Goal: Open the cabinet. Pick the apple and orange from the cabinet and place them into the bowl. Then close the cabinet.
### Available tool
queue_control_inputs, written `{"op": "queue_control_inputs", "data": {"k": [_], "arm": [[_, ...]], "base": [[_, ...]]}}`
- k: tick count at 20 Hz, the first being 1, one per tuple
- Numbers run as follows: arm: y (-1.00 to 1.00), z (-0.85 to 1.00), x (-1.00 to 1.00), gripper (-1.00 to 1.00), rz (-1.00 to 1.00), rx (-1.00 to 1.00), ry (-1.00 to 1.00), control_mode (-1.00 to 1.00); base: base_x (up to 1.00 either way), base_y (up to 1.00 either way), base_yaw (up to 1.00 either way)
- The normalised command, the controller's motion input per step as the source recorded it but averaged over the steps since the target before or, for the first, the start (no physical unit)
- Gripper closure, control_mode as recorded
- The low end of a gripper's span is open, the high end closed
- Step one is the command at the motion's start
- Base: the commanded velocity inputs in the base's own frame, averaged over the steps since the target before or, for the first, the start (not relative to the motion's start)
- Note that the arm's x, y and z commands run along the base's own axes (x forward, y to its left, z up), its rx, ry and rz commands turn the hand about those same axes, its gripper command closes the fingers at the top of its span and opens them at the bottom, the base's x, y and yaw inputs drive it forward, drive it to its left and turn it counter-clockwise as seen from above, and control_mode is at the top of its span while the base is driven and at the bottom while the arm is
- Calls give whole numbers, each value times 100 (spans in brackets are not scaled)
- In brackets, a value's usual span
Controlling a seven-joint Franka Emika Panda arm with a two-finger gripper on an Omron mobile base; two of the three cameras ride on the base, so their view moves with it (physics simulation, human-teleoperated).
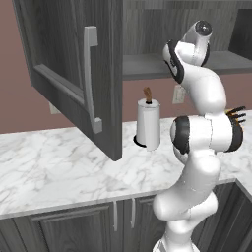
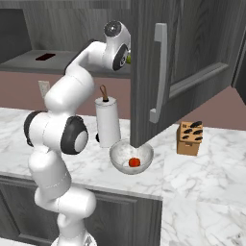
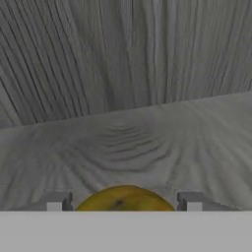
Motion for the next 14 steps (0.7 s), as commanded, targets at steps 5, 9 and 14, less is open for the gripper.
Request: {"op": "queue_control_inputs", "data": {"k": [5,9,14], "arm": [[0,9,-80,100,0,-2,-4,-100],[0,45,-74,100,0,-6,1,-100],[0,51,-73,100,0,-11,12,-100]], "base": [[0,0,0],[0,0,0],[0,0,0]]}}
